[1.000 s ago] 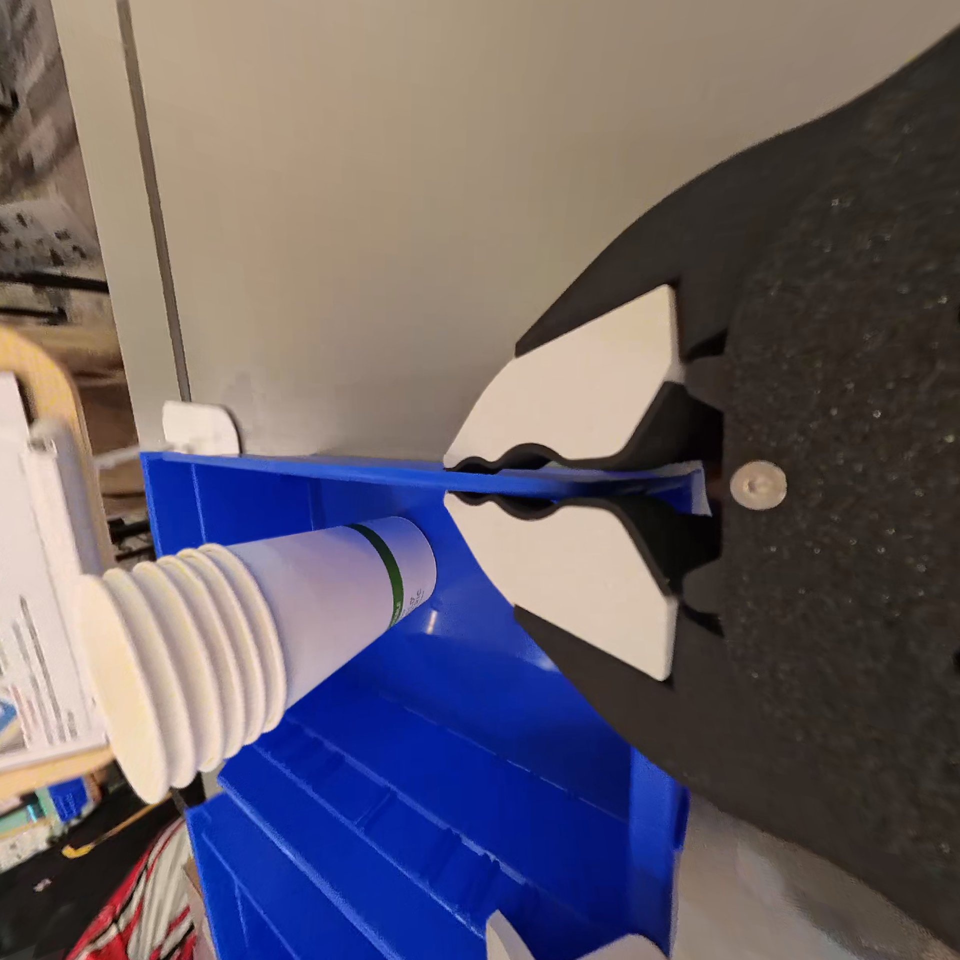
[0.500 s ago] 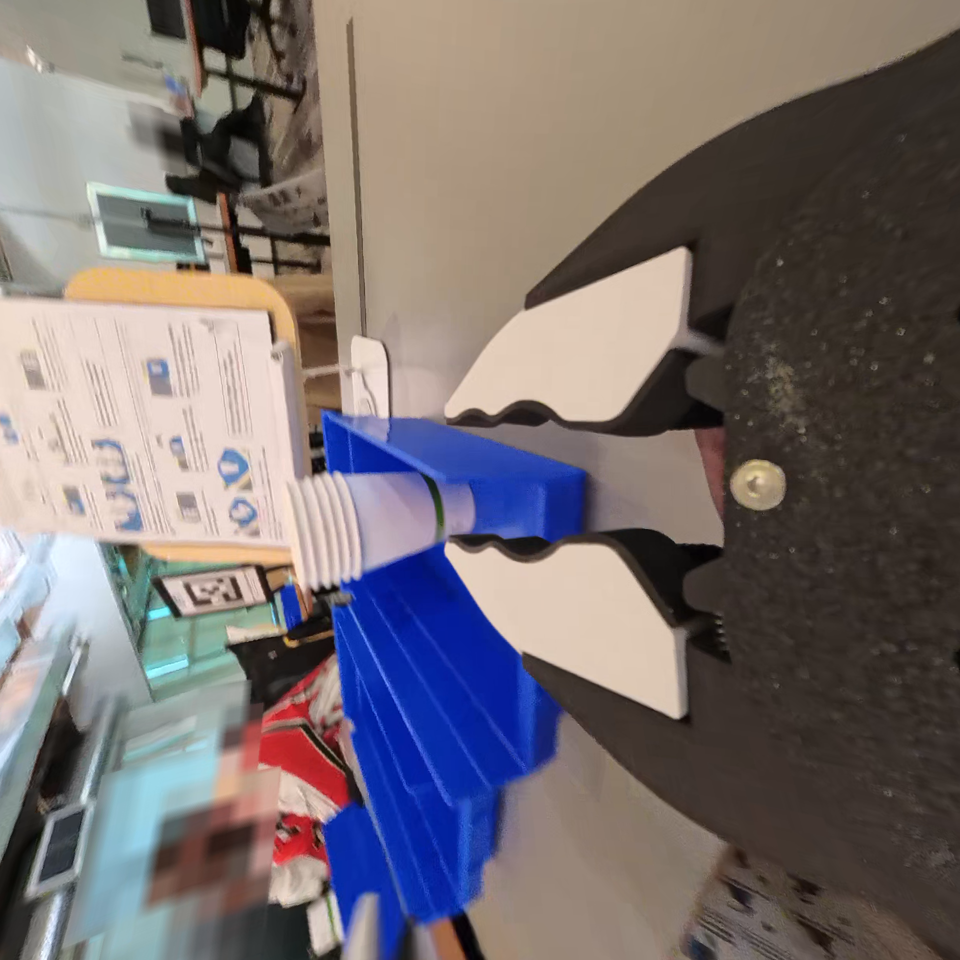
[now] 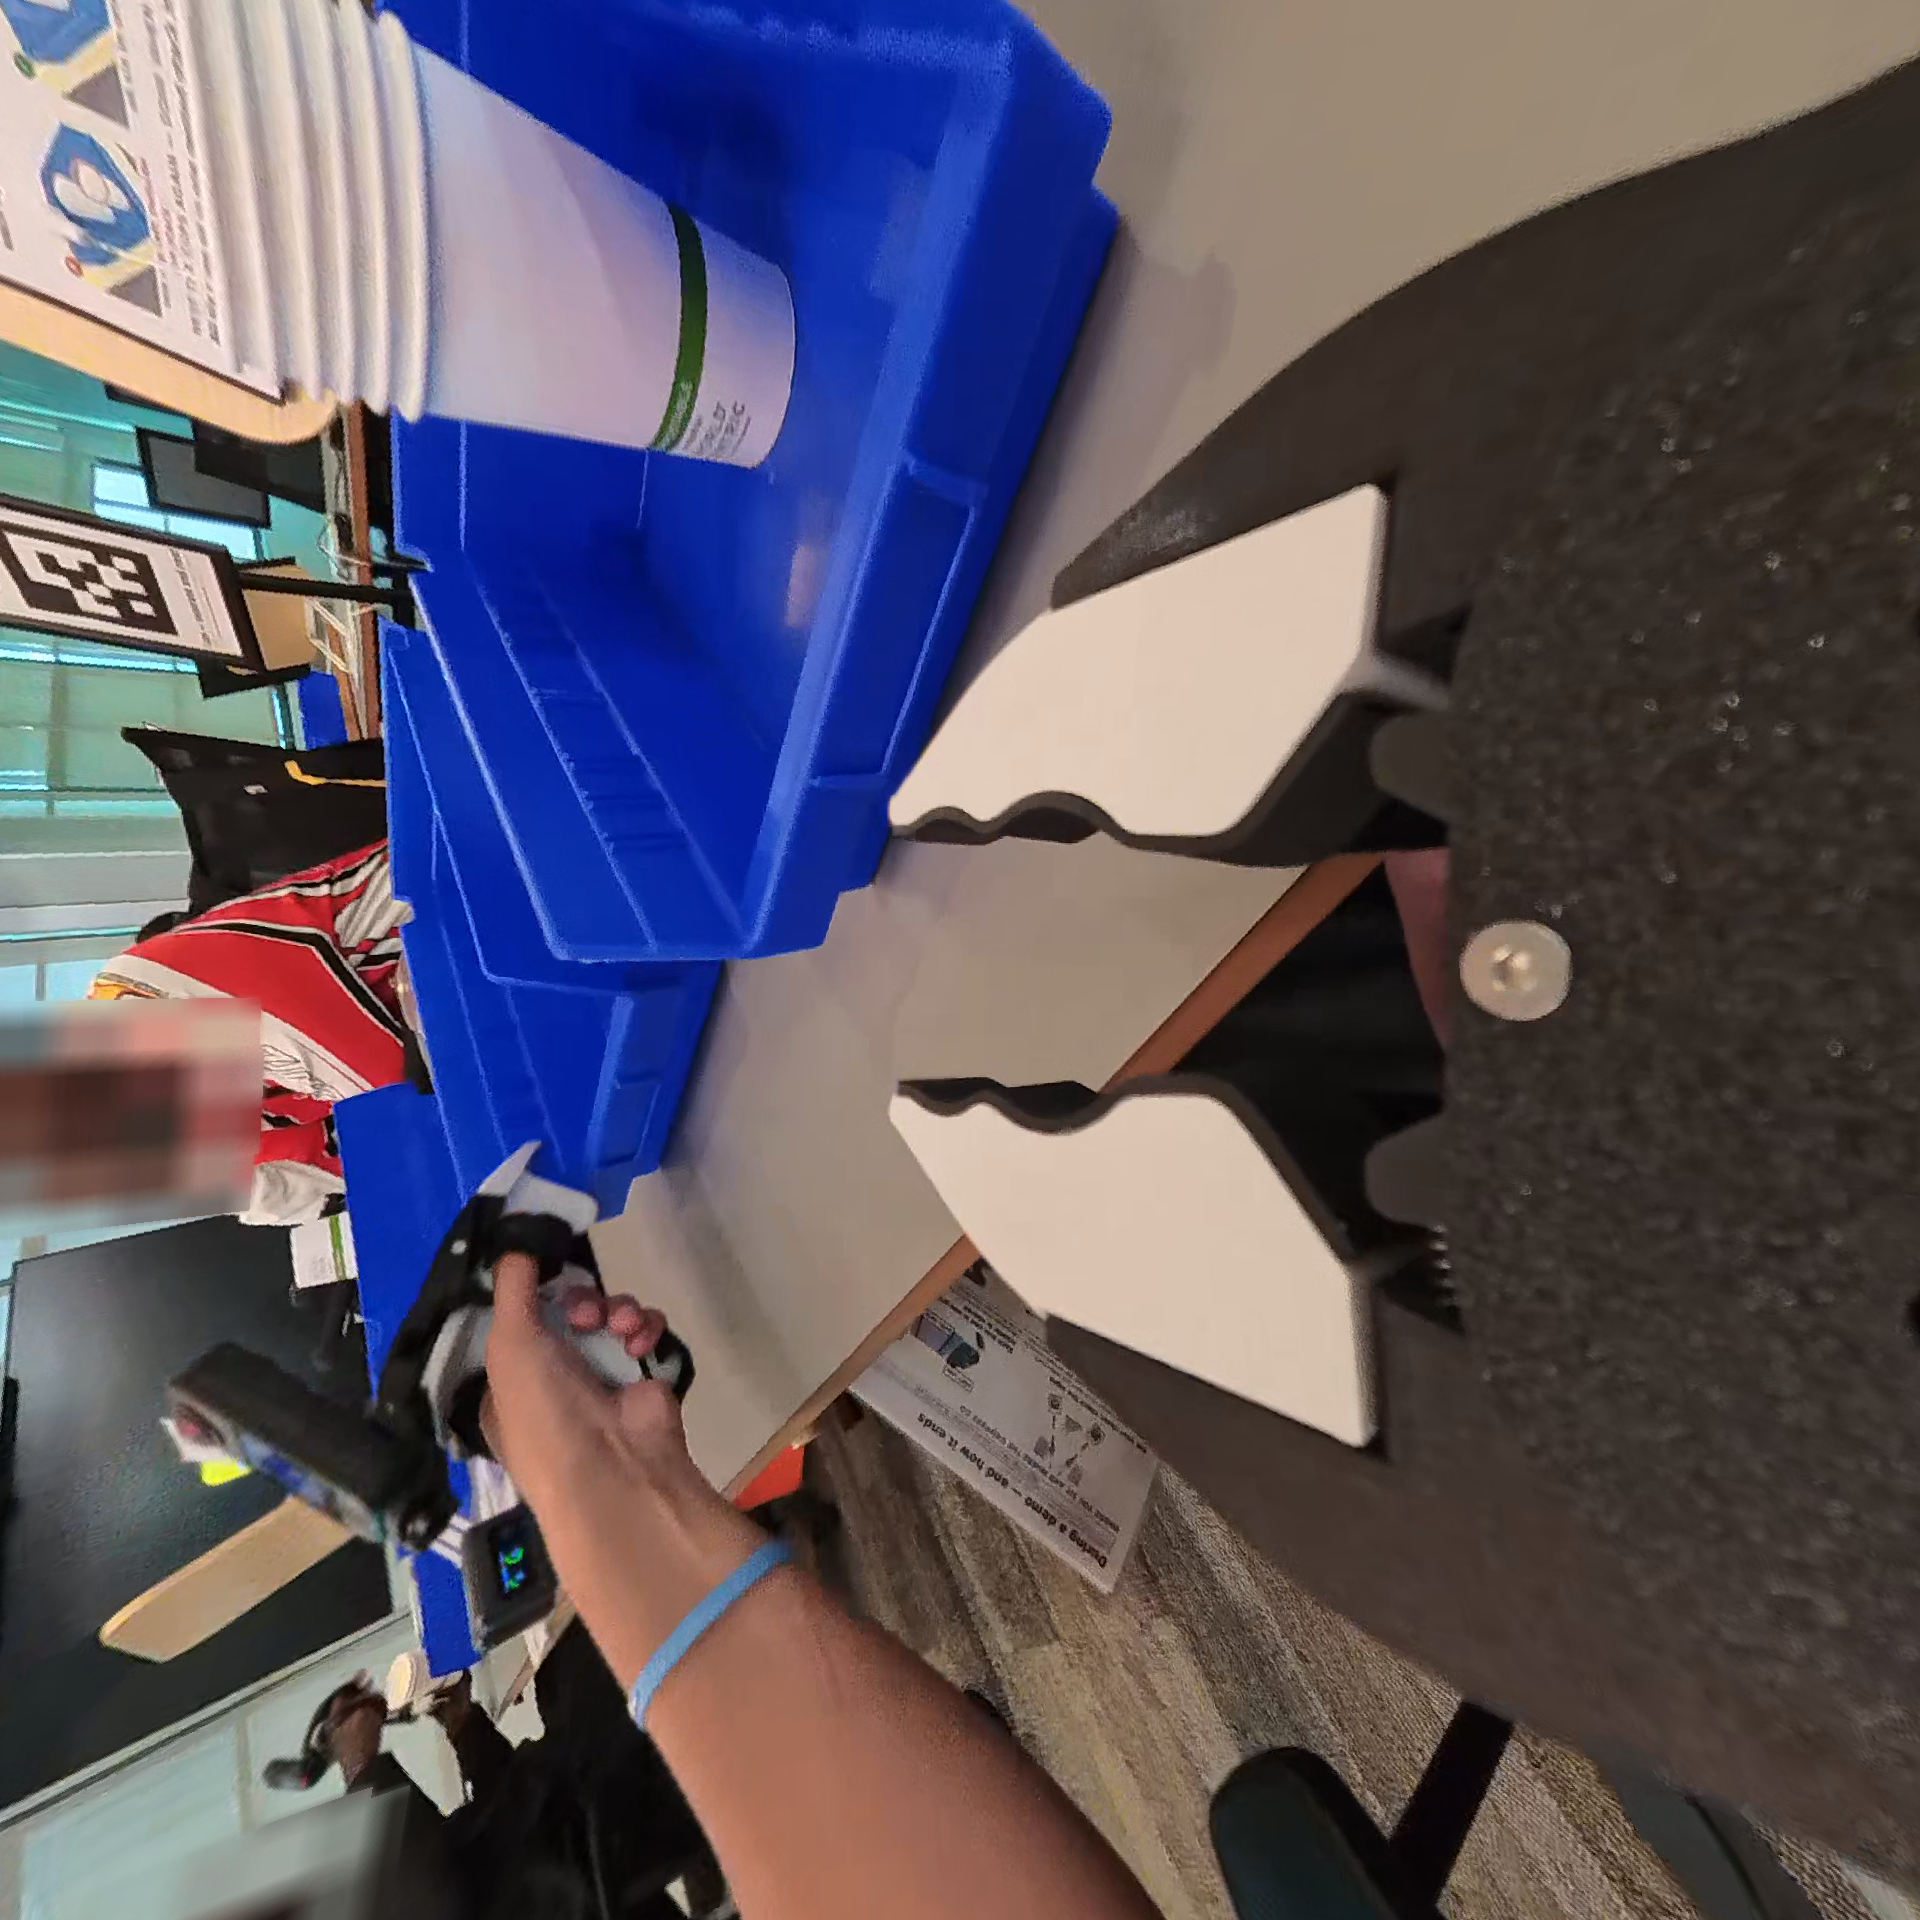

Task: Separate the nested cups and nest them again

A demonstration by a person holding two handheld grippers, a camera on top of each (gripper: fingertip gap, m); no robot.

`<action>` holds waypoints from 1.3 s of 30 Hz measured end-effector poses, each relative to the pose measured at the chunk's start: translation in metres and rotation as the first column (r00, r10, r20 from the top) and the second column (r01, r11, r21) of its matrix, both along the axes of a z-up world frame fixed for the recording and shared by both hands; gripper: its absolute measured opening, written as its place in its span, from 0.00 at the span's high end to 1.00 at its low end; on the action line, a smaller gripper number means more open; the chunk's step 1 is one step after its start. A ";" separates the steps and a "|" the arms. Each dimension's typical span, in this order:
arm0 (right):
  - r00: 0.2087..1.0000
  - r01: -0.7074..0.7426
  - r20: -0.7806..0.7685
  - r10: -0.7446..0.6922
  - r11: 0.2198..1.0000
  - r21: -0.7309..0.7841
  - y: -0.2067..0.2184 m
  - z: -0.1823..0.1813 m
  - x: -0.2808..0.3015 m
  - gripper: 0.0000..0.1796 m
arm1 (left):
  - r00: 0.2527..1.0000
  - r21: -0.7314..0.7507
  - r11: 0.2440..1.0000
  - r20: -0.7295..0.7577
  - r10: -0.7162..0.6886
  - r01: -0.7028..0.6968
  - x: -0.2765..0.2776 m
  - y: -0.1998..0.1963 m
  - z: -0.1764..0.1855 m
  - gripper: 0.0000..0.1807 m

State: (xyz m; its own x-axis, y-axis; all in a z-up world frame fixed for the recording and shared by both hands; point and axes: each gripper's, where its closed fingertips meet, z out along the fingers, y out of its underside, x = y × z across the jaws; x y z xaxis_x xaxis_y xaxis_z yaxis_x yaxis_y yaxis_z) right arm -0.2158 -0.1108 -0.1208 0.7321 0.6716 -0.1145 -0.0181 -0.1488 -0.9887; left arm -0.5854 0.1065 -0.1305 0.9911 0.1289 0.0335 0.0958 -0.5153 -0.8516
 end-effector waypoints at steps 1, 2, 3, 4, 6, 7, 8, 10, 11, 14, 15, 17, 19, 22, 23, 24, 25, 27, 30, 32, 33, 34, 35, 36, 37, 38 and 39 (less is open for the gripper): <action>1.000 -0.003 0.010 0.003 1.000 -0.011 0.002 -0.002 -0.004 0.76 | 1.000 0.001 1.000 0.017 -0.018 0.018 0.003 0.005 -0.002 0.80; 1.000 -0.005 0.015 0.005 1.000 -0.028 0.003 -0.005 -0.008 0.76 | 0.999 0.007 1.000 0.034 -0.016 0.015 0.003 0.007 -0.003 0.93; 1.000 -0.004 0.013 0.004 0.999 -0.052 0.006 -0.007 -0.011 0.76 | 0.999 0.012 1.000 0.053 -0.014 0.013 0.005 0.008 -0.003 0.94; 1.000 -0.008 -0.001 0.008 0.997 -0.077 0.008 -0.006 -0.016 0.77 | 0.997 0.015 1.000 0.076 -0.019 0.018 0.008 0.005 -0.003 0.95; 1.000 -0.008 -0.021 0.006 0.994 -0.113 0.015 -0.003 -0.025 0.78 | 0.994 0.021 0.999 0.099 -0.048 0.046 0.021 -0.007 -0.004 0.98; 1.000 0.002 -0.020 -0.004 0.992 -0.124 0.021 -0.001 -0.030 0.79 | 0.997 0.021 0.999 0.060 -0.041 0.040 0.025 -0.016 -0.004 0.99; 1.000 0.010 -0.017 -0.012 0.991 -0.132 0.028 0.000 -0.036 0.80 | 1.000 0.018 1.000 0.012 -0.021 0.021 0.027 -0.028 -0.004 0.99; 0.999 0.015 -0.044 -0.022 0.988 -0.154 0.042 0.005 -0.050 0.83 | 1.000 0.028 1.000 -0.024 0.009 -0.008 0.032 -0.054 -0.003 0.98; 0.997 0.009 -0.069 -0.021 0.986 -0.164 0.047 0.009 -0.059 0.84 | 0.998 0.028 0.999 -0.065 0.024 -0.022 0.030 -0.068 -0.003 0.98; 0.999 -0.030 -0.033 0.024 0.980 -0.195 0.053 0.009 -0.094 0.82 | 0.994 0.057 0.996 -0.077 0.076 -0.072 0.029 -0.115 -0.003 0.98; 0.999 -0.042 -0.008 0.041 0.978 -0.204 0.052 0.007 -0.107 0.80 | 0.993 0.067 0.994 -0.064 0.095 -0.091 0.029 -0.130 -0.002 0.98; 0.999 -0.041 0.021 0.046 0.981 -0.191 0.053 0.005 -0.126 0.78 | 0.991 0.087 0.989 -0.058 0.124 -0.118 0.032 -0.158 -0.002 0.98; 0.999 0.016 0.030 -0.012 0.986 -0.167 0.058 0.005 -0.126 0.77 | 0.989 0.080 0.991 -0.084 0.117 -0.111 0.035 -0.179 -0.001 0.98; 0.999 0.001 0.037 0.006 0.982 -0.190 0.054 0.000 -0.133 0.77 | 0.992 0.085 0.991 -0.068 0.110 -0.104 0.040 -0.205 -0.001 0.98; 0.999 0.008 0.053 0.002 0.984 -0.179 0.054 0.000 -0.135 0.77 | 0.992 0.100 0.990 -0.061 0.107 -0.100 0.043 -0.213 -0.002 0.98; 0.997 0.017 0.075 -0.005 0.986 -0.166 0.055 0.000 -0.137 0.78 | 0.992 0.109 0.989 -0.056 0.111 -0.105 0.045 -0.222 -0.002 0.98; 0.995 0.018 0.101 -0.002 0.988 -0.154 0.054 -0.002 -0.140 0.80 | 0.993 0.112 0.988 -0.051 0.109 -0.103 0.049 -0.231 -0.002 0.98; 0.992 0.013 0.128 0.007 0.988 -0.151 0.052 -0.003 -0.144 0.88 | 0.993 0.134 0.987 -0.065 0.097 -0.088 0.061 -0.246 -0.001 0.98; 0.992 0.047 0.121 -0.030 0.989 -0.139 0.052 0.005 -0.135 0.98 | 0.983 0.198 0.974 -0.129 0.134 -0.107 0.074 -0.267 0.007 0.97; 0.994 0.066 0.089 -0.059 0.994 -0.083 0.045 0.026 -0.127 0.98 | 0.969 0.284 0.952 -0.182 0.166 -0.110 0.083 -0.279 0.029 0.96; 0.994 0.087 0.071 -0.085 0.996 -0.034 0.042 0.042 -0.120 0.98 | 0.963 0.342 0.934 -0.201 0.179 -0.102 0.089 -0.283 0.044 0.96; 0.993 0.112 0.041 -0.112 0.994 0.019 0.040 0.061 -0.111 0.98 | 0.956 0.404 0.911 -0.227 0.187 -0.083 0.096 -0.285 0.062 0.96; 0.989 0.144 0.008 -0.145 0.987 0.075 0.039 0.082 -0.098 0.98 | 0.951 0.459 0.887 -0.248 0.186 -0.053 0.104 -0.283 0.081 0.97; 0.983 0.181 -0.017 -0.181 0.975 0.129 0.039 0.103 -0.083 0.98 | 0.952 0.509 0.861 -0.255 0.169 -0.017 0.114 -0.277 0.101 0.97; 0.975 0.222 -0.034 -0.220 0.959 0.178 0.039 0.125 -0.065 0.98 | 0.957 0.551 0.834 -0.252 0.143 0.020 0.126 -0.268 0.121 0.97; 0.964 0.266 -0.052 -0.261 0.940 0.213 0.041 0.146 -0.045 0.98 | 0.962 0.579 0.813 -0.247 0.113 0.054 0.140 -0.257 0.141 0.97; 0.952 0.307 -0.070 -0.299 0.922 0.235 0.044 0.165 -0.023 0.98 | 0.969 0.603 0.793 -0.234 0.079 0.081 0.157 -0.245 0.160 0.97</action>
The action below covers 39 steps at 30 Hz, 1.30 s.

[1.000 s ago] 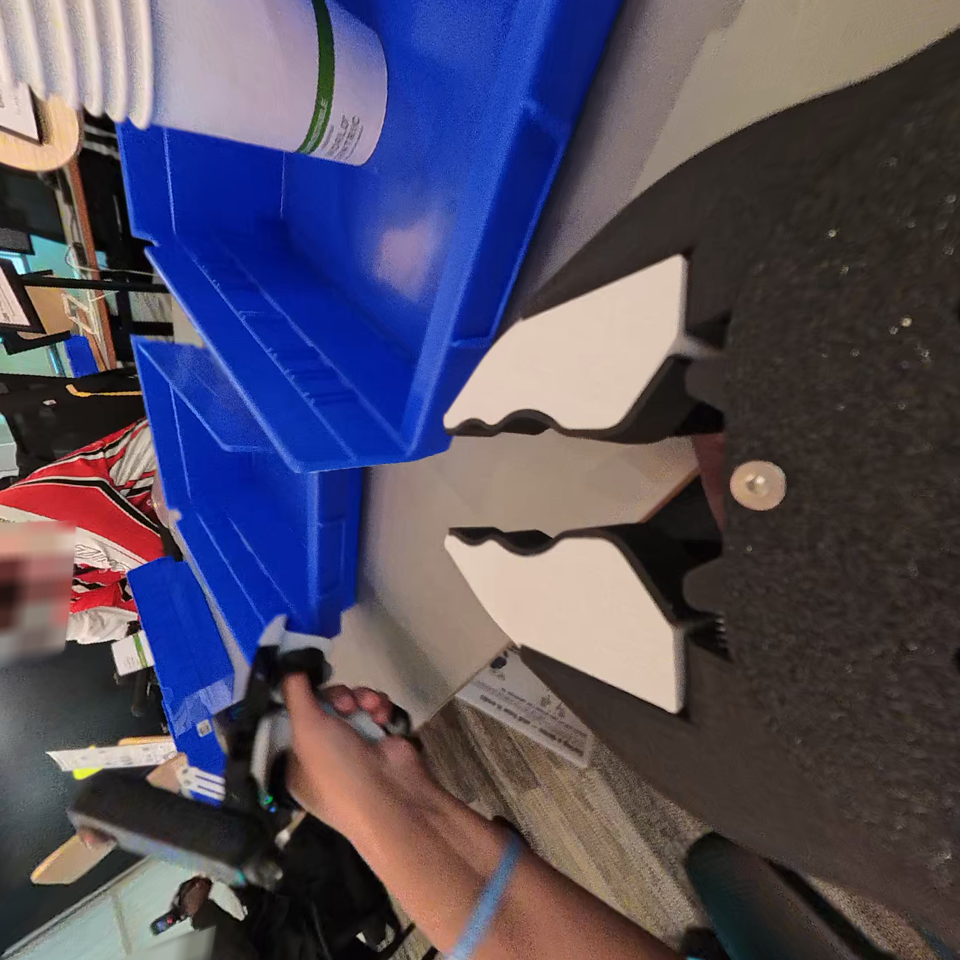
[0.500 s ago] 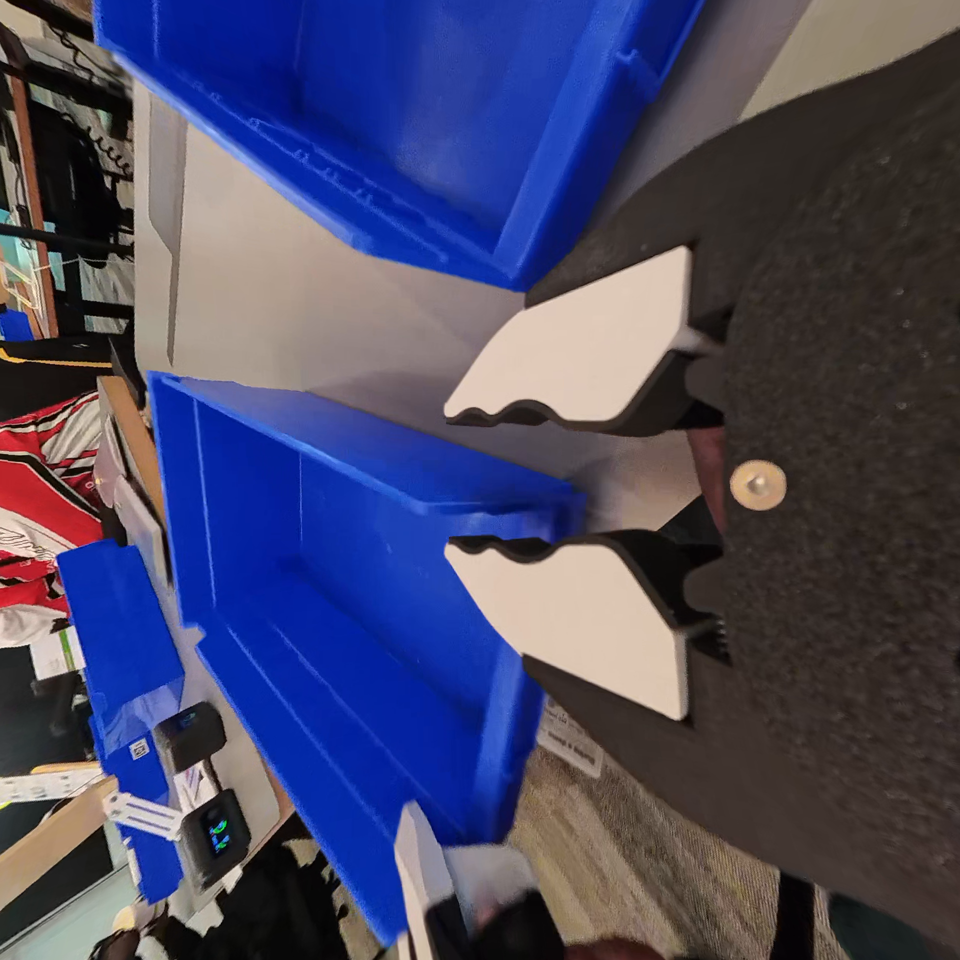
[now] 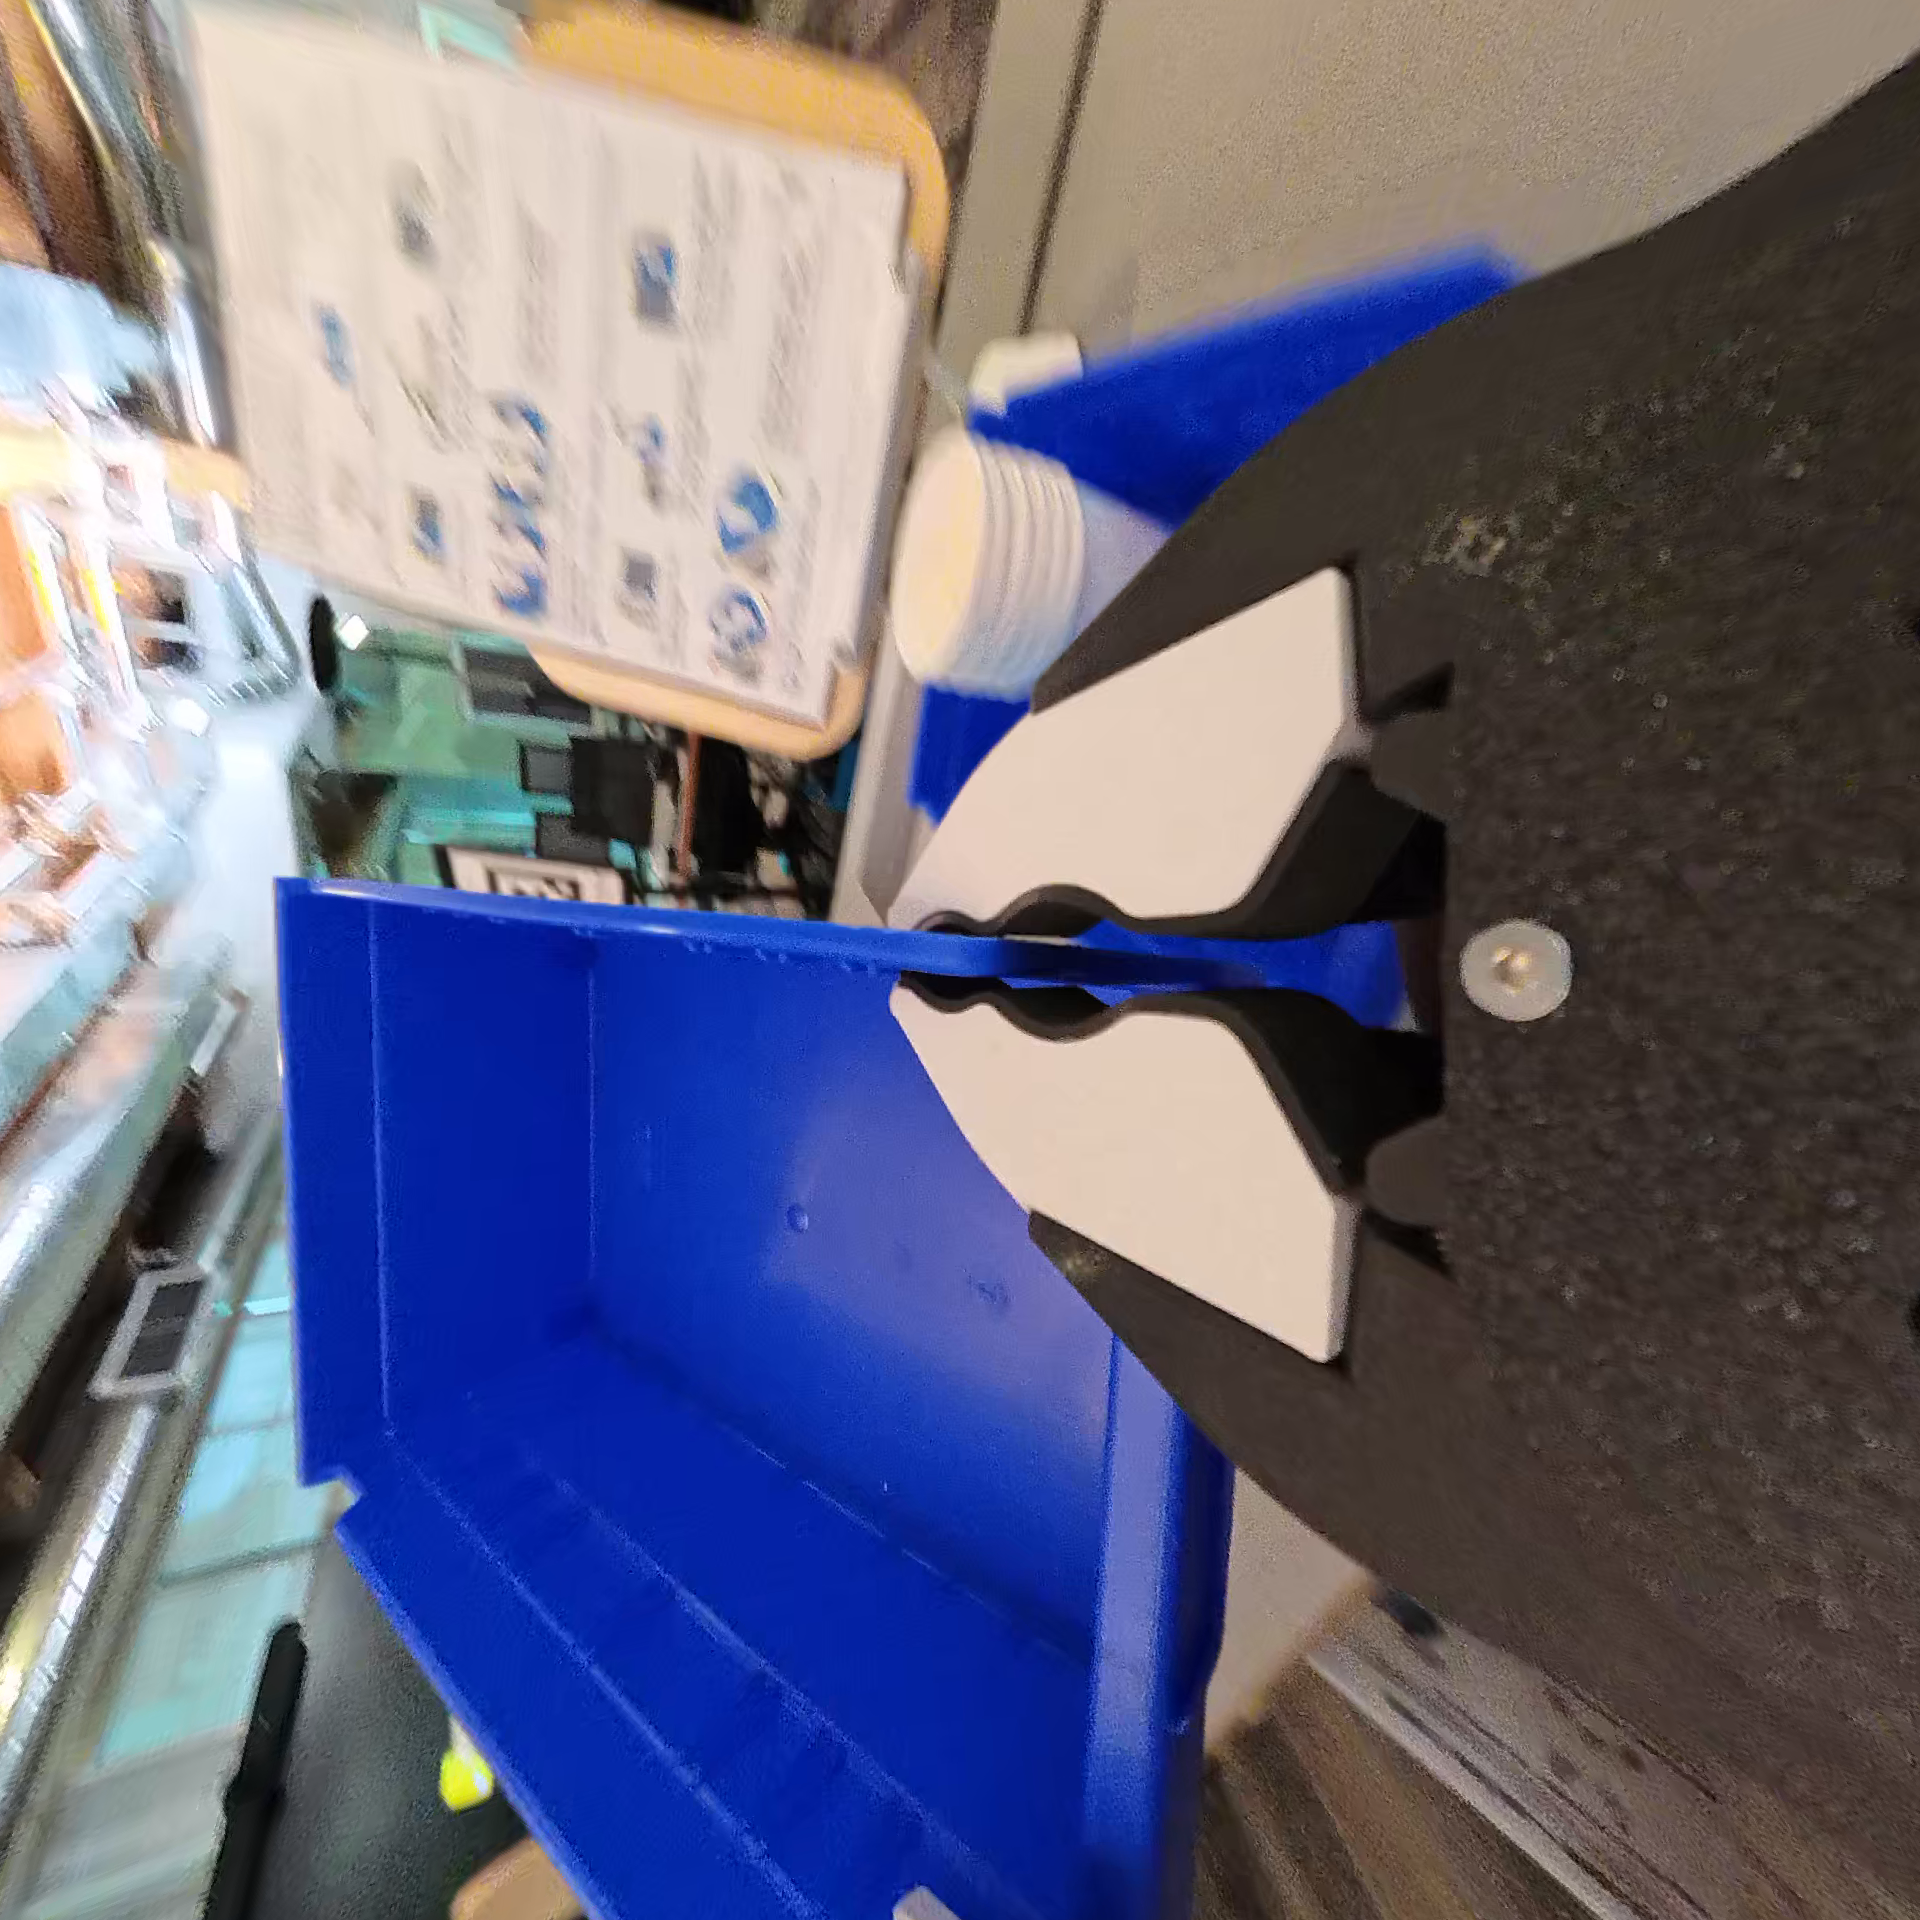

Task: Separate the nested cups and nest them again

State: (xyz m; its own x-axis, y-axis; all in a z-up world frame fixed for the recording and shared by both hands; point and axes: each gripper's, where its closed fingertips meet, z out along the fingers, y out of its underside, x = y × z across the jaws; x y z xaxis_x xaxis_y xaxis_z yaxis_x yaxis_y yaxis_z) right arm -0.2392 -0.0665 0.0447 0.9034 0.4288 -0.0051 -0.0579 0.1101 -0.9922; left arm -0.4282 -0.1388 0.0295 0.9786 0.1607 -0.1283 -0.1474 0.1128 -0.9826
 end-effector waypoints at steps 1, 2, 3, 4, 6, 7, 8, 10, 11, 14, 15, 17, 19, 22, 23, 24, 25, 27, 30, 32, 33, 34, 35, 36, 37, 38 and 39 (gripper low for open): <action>0.999 0.043 -0.008 -0.042 0.999 0.018 0.004 0.017 0.025 0.98 | 0.999 0.028 0.999 0.013 -0.043 0.043 0.020 0.012 0.019 0.97; 0.996 0.090 -0.012 -0.090 0.995 0.033 0.009 0.032 0.053 0.98 | 0.996 0.049 0.995 0.012 -0.085 0.085 0.044 0.024 0.037 0.97; 0.990 0.140 -0.010 -0.140 0.989 0.041 0.014 0.043 0.083 0.98 | 0.991 0.065 0.989 0.009 -0.130 0.130 0.071 0.037 0.052 0.97; 0.981 0.196 0.006 -0.196 0.980 0.041 0.018 0.051 0.115 0.98 | 0.984 0.074 0.982 0.005 -0.177 0.176 0.100 0.049 0.064 0.97; 0.957 0.290 0.016 -0.290 0.957 0.022 0.023 0.059 0.180 0.98 | 0.963 0.059 0.962 0.002 -0.269 0.268 0.163 0.072 0.077 0.97; 0.945 0.326 0.014 -0.326 0.945 0.006 0.024 0.059 0.212 0.98 | 0.949 0.042 0.948 0.011 -0.317 0.316 0.194 0.084 0.078 0.97; 0.930 0.366 0.026 -0.365 0.930 -0.016 0.026 0.055 0.243 0.98 | 0.931 0.026 0.932 0.028 -0.363 0.362 0.225 0.096 0.076 0.98; 0.894 0.447 0.060 -0.443 0.892 -0.071 0.028 0.040 0.303 0.97 | 0.896 -0.020 0.898 0.089 -0.436 0.439 0.287 0.120 0.060 0.98; 0.876 0.483 0.079 -0.476 0.870 -0.101 0.028 0.031 0.331 0.97 | 0.876 -0.047 0.880 0.126 -0.465 0.473 0.317 0.130 0.047 0.98; 0.834 0.552 0.097 -0.544 0.816 -0.171 0.032 -0.002 0.407 0.97 | 0.828 -0.122 0.826 0.205 -0.521 0.550 0.401 0.152 0.002 0.98; 0.827 0.562 0.106 -0.552 0.802 -0.202 0.036 -0.017 0.429 0.97 | 0.824 -0.141 0.817 0.208 -0.527 0.559 0.424 0.157 -0.012 0.98; 0.837 0.544 0.118 -0.534 0.793 -0.274 0.045 -0.054 0.462 0.97 | 0.834 -0.182 0.816 0.185 -0.519 0.548 0.459 0.165 -0.038 0.98; 0.861 0.498 0.091 -0.500 0.794 -0.348 0.053 -0.089 0.483 0.97 | 0.846 -0.229 0.815 0.173 -0.505 0.533 0.482 0.169 -0.063 0.98; 0.875 0.451 0.035 -0.482 0.787 -0.421 0.057 -0.127 0.505 0.97 | 0.834 -0.297 0.779 0.196 -0.516 0.552 0.505 0.167 -0.098 0.97; 0.881 0.431 0.019 -0.473 0.784 -0.447 0.058 -0.136 0.509 0.97 | 0.831 -0.314 0.769 0.195 -0.521 0.556 0.510 0.165 -0.106 0.97; 0.883 0.421 0.012 -0.469 0.780 -0.464 0.059 -0.142 0.512 0.98 | 0.830 -0.325 0.764 0.193 -0.524 0.558 0.513 0.164 -0.113 0.97; 0.885 0.420 0.024 -0.465 0.776 -0.471 0.062 -0.146 0.514 0.98 | 0.831 -0.331 0.762 0.202 -0.518 0.556 0.515 0.164 -0.119 0.97; 0.887 0.427 0.061 -0.457 0.764 -0.484 0.066 -0.153 0.515 0.98 | 0.836 -0.346 0.761 0.216 -0.504 0.548 0.516 0.165 -0.129 0.97; 0.885 0.442 0.094 -0.456 0.758 -0.479 0.071 -0.161 0.519 0.98 | 0.830 -0.381 0.737 0.239 -0.505 0.558 0.518 0.167 -0.146 0.96; 0.872 0.478 0.156 -0.465 0.736 -0.479 0.072 -0.168 0.525 0.98 | 0.818 -0.407 0.710 0.245 -0.521 0.574 0.523 0.165 -0.155 0.96; 0.869 0.487 0.174 -0.464 0.736 -0.469 0.073 -0.171 0.527 0.98 | 0.809 -0.424 0.690 0.258 -0.528 0.586 0.526 0.163 -0.157 0.94; 0.873 0.480 0.156 -0.463 0.751 -0.454 0.074 -0.170 0.527 0.98 | 0.798 -0.442 0.667 0.277 -0.535 0.600 0.528 0.160 -0.160 0.89; 0.876 0.470 0.135 -0.463 0.758 -0.452 0.074 -0.169 0.528 0.98 | 0.796 -0.453 0.657 0.287 -0.532 0.603 0.525 0.157 -0.160 0.80; 0.872 0.475 0.125 -0.473 0.756 -0.451 0.073 -0.168 0.530 0.95 | 0.793 -0.453 0.654 0.286 -0.538 0.606 0.520 0.152 -0.158 0.73; 0.856 0.501 0.128 -0.501 0.743 -0.444 0.069 -0.164 0.534 0.89 | 0.780 -0.456 0.637 0.283 -0.558 0.622 0.515 0.143 -0.156 0.69; 0.835 0.534 0.136 -0.532 0.728 -0.430 0.063 -0.156 0.538 0.83 | 0.770 -0.467 0.620 0.278 -0.574 0.631 0.505 0.132 -0.154 0.67; 0.814 0.569 0.147 -0.562 0.720 -0.397 0.056 -0.139 0.539 0.81 | 0.767 -0.471 0.615 0.272 -0.580 0.632 0.492 0.120 -0.150 0.68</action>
